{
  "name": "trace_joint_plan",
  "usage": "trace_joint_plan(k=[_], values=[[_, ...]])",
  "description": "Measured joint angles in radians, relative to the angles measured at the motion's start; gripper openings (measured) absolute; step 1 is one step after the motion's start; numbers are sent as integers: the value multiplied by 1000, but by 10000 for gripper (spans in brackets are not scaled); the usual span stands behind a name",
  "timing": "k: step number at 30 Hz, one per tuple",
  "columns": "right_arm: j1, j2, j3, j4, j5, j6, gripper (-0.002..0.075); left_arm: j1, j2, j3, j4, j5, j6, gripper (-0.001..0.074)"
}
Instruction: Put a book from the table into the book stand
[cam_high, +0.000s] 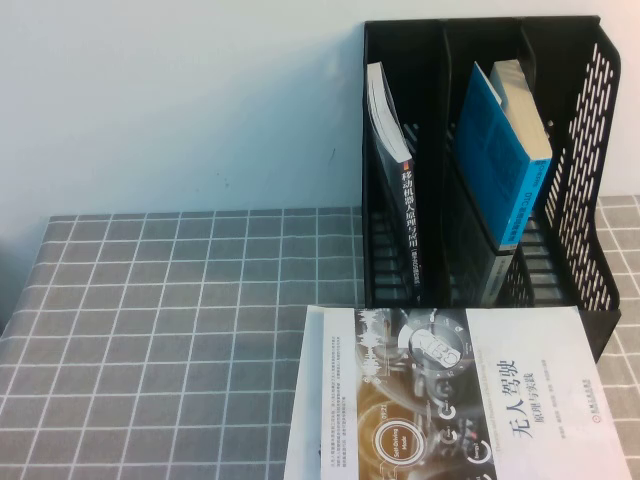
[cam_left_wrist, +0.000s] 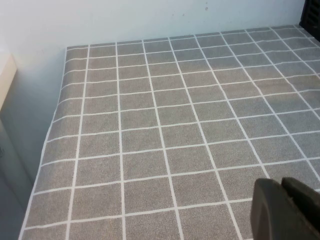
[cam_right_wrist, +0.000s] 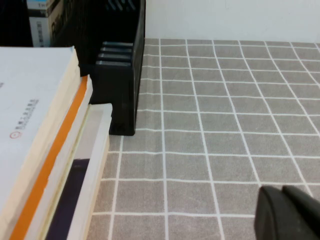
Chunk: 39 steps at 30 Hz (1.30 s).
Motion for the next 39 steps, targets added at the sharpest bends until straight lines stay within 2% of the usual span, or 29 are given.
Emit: trace_joint_plan(k=[20, 24, 28, 32, 39], values=[[0, 0, 0, 0, 0, 0, -3, 0, 0, 0, 2, 0, 0, 0], [0, 0, 0, -7, 0, -2, -3, 0, 0, 0, 8, 0, 45, 0], [0, 0, 0, -12, -9, -3, -3, 0, 0, 4, 8, -45, 51, 0], [0, 0, 7, -13, -171, -3, -3, 0, 0, 4, 6, -157, 64, 0], [0, 0, 7, -14, -714, -4, -3, 0, 0, 4, -65, -406, 49, 0]])
